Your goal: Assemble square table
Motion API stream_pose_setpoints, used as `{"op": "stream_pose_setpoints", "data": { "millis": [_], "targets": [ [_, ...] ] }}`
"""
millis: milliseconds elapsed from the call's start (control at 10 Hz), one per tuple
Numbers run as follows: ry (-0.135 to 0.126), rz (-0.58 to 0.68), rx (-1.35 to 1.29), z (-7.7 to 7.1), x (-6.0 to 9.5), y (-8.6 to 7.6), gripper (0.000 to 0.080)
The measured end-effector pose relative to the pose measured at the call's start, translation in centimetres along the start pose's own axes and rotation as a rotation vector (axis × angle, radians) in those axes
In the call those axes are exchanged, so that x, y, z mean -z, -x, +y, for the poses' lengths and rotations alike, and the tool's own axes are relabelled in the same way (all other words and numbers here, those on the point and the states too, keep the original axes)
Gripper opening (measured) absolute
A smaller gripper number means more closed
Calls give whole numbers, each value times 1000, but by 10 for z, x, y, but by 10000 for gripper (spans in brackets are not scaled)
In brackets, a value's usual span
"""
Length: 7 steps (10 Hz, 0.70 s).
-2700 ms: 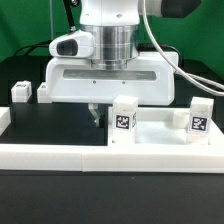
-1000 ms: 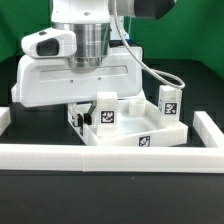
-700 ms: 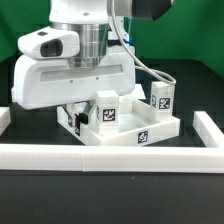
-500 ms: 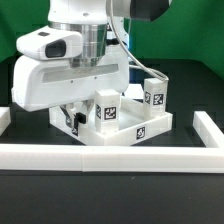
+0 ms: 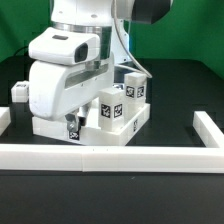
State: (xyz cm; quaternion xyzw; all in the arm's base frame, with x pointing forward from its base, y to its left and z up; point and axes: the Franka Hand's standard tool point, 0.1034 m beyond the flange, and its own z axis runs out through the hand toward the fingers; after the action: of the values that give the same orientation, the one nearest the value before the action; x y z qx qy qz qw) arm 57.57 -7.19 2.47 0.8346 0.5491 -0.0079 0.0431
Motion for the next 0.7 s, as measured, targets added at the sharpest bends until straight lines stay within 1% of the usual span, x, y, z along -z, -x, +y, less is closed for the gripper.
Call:
{"op": "stream_pose_setpoints", "data": {
  "millis": [400, 500, 600, 700],
  "targets": [
    [4, -23, 183, 1, 0, 4, 60],
    [-24, -38, 258, -4, 1, -10, 60],
    [-39, -23, 370, -6, 3, -25, 60],
    [-47, 1, 463, -7, 6, -44, 60]
  ]
}}
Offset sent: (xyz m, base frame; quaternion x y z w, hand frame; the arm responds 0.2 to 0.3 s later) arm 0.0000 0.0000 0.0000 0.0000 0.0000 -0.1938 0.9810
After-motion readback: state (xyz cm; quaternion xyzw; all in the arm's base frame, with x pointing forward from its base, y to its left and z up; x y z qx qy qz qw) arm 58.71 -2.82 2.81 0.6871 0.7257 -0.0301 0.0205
